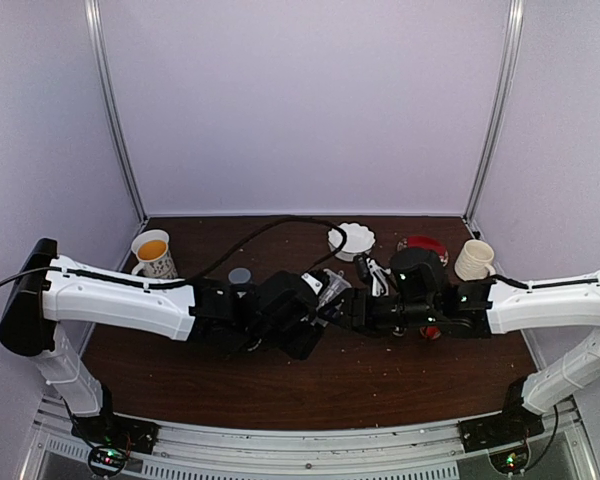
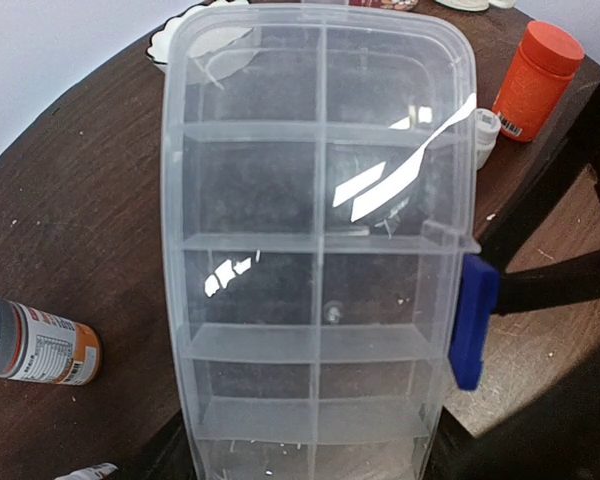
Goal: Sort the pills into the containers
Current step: Open the pill container.
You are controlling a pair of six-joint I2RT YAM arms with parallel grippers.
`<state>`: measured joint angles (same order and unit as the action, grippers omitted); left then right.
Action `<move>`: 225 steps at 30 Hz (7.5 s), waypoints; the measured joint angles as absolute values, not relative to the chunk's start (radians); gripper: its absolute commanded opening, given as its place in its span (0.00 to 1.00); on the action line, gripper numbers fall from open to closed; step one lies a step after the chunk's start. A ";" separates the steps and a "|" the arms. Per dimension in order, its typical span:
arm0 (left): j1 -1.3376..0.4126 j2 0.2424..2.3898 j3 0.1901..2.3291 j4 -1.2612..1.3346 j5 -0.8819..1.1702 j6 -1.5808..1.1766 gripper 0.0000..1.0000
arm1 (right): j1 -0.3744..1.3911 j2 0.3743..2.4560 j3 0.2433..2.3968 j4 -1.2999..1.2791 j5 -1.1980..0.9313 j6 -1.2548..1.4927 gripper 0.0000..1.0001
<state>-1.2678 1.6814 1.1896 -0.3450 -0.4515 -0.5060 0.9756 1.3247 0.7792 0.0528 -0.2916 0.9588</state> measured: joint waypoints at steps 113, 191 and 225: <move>-1.201 1.641 1.144 -0.236 -0.170 -0.524 0.85 | 0.942 1.189 0.651 0.153 -0.361 0.921 0.00; -1.081 1.515 0.976 0.033 0.265 -0.588 0.66 | 0.884 1.069 0.532 0.362 -0.467 0.905 0.73; -1.080 1.550 1.007 -0.030 0.187 -0.572 0.66 | 0.936 1.164 0.604 0.398 -0.520 0.905 0.39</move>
<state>-1.0801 1.5501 1.0073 -0.0299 0.1867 -0.5724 0.9363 1.1645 0.6037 0.3977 -0.5201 0.9051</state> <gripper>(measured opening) 0.690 0.394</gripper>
